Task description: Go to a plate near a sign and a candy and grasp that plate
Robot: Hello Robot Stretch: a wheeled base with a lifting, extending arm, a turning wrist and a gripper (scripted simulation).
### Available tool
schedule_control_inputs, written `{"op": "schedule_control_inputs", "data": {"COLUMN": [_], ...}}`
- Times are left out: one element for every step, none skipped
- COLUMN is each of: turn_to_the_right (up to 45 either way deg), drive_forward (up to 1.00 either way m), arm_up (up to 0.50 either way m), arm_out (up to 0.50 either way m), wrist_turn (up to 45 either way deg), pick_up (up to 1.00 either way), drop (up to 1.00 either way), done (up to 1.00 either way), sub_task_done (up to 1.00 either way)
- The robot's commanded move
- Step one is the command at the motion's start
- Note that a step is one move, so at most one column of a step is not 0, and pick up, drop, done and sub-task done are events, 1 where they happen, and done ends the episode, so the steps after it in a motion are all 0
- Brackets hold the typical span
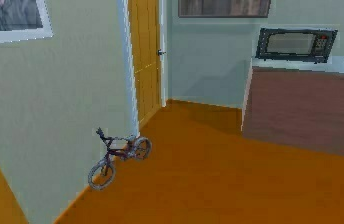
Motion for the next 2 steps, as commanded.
{"op": "schedule_control_inputs", "data": {"turn_to_the_right": [9.0, 0.0], "drive_forward": [0.0, 0.2], "arm_up": [0.0, 0.0], "arm_out": [0.0, 0.0], "wrist_turn": [0.0, 0.0], "pick_up": [0.0, 0.0], "drop": [0.0, 0.0], "done": [0.0, 0.0], "sub_task_done": [0.0, 0.0]}}
